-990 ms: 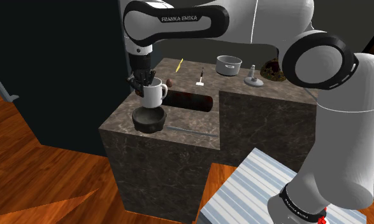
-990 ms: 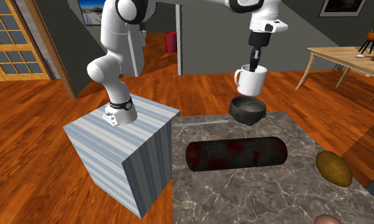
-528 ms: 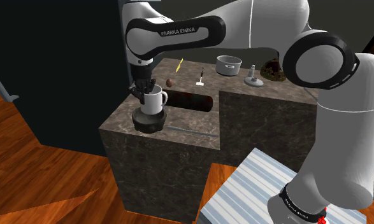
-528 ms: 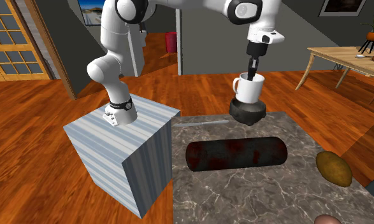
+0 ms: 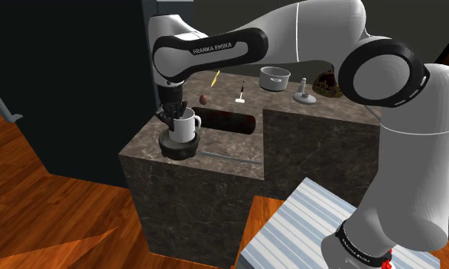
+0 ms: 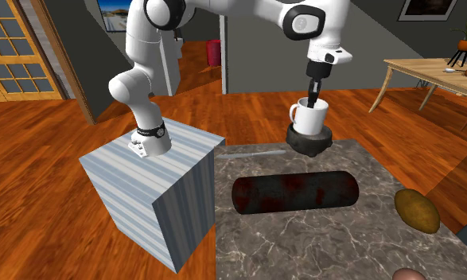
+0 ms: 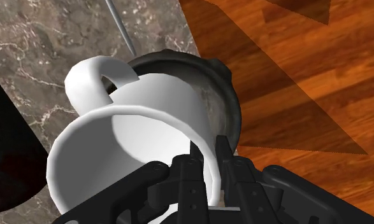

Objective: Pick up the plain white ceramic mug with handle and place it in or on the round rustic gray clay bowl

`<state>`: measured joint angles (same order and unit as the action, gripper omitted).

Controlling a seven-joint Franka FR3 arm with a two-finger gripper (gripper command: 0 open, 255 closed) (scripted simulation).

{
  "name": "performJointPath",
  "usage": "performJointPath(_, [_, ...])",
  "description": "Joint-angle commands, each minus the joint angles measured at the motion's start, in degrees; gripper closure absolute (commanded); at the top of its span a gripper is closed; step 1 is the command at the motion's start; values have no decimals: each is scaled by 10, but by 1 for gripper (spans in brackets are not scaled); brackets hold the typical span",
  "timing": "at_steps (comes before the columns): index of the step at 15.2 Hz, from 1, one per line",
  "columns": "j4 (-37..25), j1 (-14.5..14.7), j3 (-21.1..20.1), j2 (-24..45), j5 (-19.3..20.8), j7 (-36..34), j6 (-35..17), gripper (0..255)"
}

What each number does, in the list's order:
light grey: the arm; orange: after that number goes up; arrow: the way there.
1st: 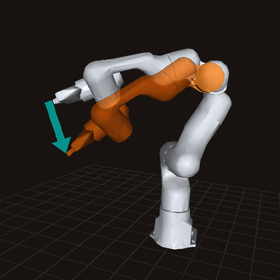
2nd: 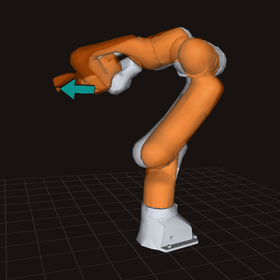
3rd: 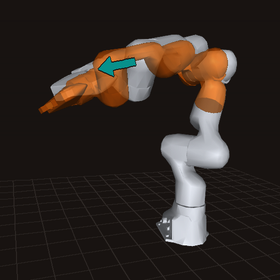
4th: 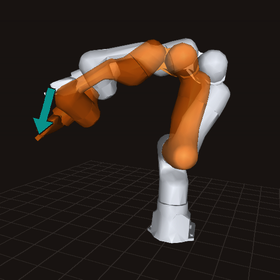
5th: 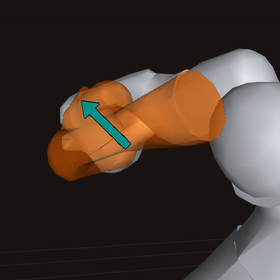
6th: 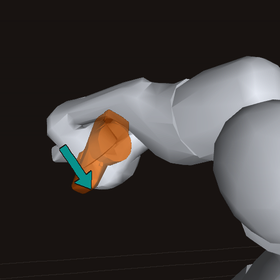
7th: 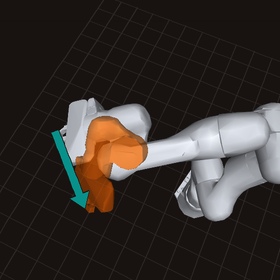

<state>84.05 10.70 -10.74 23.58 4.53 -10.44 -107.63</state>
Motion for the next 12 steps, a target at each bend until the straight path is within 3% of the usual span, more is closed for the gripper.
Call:
performJointPath(1, [0,0,0,0,0,0,0,255])
performJointPath(3, [0,0,0,0,0,0,0,255])
performJointPath(4, [0,0,0,0,0,0,0,0])
performJointPath(9, [0,0,0,0,0,0,0,0])
performJointPath(12, [-51,2,-1,-4,-1,2,55,0])
